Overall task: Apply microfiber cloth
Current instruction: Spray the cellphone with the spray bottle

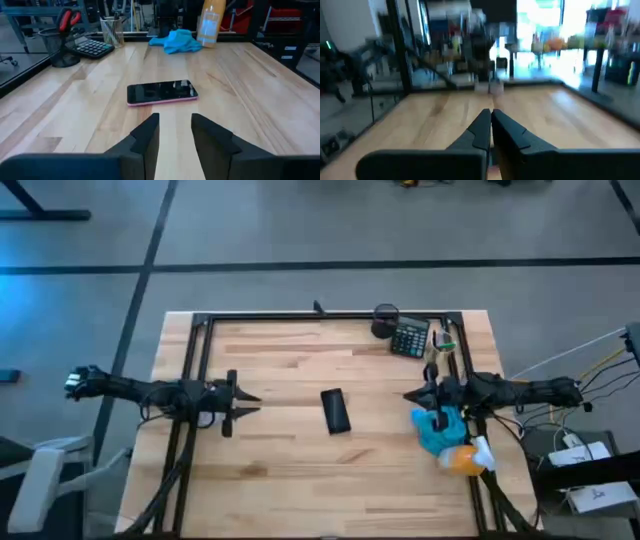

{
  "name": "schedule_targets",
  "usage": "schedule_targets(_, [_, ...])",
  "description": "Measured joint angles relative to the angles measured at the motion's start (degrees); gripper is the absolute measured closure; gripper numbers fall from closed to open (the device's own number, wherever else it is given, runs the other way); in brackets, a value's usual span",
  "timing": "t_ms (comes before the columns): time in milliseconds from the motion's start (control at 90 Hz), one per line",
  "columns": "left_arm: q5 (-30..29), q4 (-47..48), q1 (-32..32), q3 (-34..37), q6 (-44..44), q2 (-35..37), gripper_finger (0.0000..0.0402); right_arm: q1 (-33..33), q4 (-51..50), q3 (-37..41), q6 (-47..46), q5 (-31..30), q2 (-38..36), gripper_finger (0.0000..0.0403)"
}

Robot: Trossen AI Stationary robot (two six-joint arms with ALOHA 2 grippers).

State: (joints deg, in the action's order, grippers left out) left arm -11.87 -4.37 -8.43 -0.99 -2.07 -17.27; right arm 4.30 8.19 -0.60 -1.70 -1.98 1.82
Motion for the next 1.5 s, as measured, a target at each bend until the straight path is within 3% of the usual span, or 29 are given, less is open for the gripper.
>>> schedule_targets(156, [-4.04,-3.73,0.05,0.00,-0.64,-0.70,0.0301,-0.03,5.07,0.00,-2.06,-10.50,1.18,0.0403])
schedule_targets(244, [-2.03,-8.70,-0.04,0.00,-11.65,-1.42,0.0301,0.06,8.82,0.00,-3.35,-9.38,3.52,0.0403])
schedule_targets(322, [-2.35,-12.66,-0.01,0.00,-15.59,-1.77,0.0301,0.17,13.92,-0.02,-5.78,-7.49,7.17,0.0403])
schedule_targets(567, [-3.66,-18.66,0.00,-0.07,-11.68,-2.99,0.0301,0.45,26.66,-0.33,-10.31,-7.06,27.64,0.0403])
schedule_targets(778, [-3.92,-19.64,0.05,-0.05,-11.64,-5.15,0.0301,0.43,28.73,-8.02,-6.17,-7.06,46.09,0.0403])
schedule_targets(978, [-3.07,-24.18,0.05,-0.04,-9.03,-12.03,0.0301,0.43,25.69,-15.02,-2.94,-6.47,60.20,0.0403])
schedule_targets(1189, [-2.36,-32.66,0.00,-1.42,-6.14,-25.35,0.0296,0.43,8.65,-23.88,1.32,-5.51,66.87,0.0403])
schedule_targets(1344, [-6.67,-33.17,0.05,-6.63,-2.74,-37.59,0.0264,0.41,-3.23,-29.08,5.55,-5.55,68.64,0.0403])
schedule_targets(1500, [-7.15,-33.10,0.03,-13.08,4.30,-49.46,0.0215,0.37,-6.68,-30.94,12.80,-5.58,70.60,0.0401])
